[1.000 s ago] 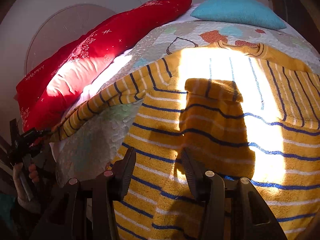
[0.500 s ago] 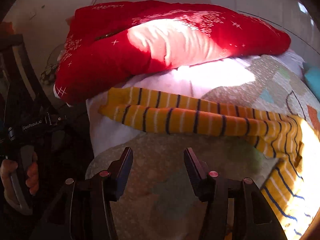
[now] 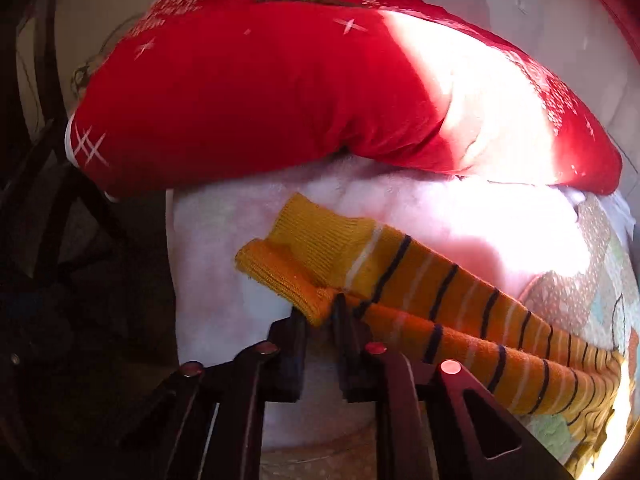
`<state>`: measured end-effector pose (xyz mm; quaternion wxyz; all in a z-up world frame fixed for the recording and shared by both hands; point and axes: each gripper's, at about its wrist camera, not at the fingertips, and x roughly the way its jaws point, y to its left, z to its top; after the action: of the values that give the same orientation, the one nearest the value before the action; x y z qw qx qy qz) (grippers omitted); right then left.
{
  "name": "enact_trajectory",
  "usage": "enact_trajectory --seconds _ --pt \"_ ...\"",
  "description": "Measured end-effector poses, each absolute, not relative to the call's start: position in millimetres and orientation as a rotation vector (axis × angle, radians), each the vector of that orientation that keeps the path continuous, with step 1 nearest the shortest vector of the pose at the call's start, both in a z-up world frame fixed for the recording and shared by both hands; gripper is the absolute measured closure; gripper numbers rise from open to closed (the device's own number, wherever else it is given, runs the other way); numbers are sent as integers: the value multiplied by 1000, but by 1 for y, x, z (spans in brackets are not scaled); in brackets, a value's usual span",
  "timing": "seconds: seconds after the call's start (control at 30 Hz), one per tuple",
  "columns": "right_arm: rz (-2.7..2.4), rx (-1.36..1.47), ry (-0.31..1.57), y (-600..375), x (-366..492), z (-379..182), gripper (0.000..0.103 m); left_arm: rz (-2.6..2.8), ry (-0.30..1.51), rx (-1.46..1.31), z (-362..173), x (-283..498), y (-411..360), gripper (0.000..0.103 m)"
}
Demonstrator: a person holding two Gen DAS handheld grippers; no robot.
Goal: Fold small clothes
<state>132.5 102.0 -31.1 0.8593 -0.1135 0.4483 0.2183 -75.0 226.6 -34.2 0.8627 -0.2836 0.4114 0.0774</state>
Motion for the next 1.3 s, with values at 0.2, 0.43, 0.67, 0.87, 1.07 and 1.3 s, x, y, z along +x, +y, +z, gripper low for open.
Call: enact_trajectory --seconds 0.2,0.43,0.67,0.87,1.07,1.3 --pt "322 71 826 -1 125 31 95 85 840 -563 -15 -70 194 27" --pt "60 335 718 -189 74 78 96 -54 836 -485 8 -66 133 27" --pt "-306 588 717 -394 -10 40 95 -204 869 -399 22 -57 60 27" --pt "-528 728 773 -495 -73 -19 96 -306 921 -301 16 -52 -6 27" --pt "-504 835 807 -514 -101 -48 93 -391 972 -195 6 -50 -65 27" --pt "-556 766 747 -513 -137 -13 76 -471 954 -107 18 -35 -116 27"
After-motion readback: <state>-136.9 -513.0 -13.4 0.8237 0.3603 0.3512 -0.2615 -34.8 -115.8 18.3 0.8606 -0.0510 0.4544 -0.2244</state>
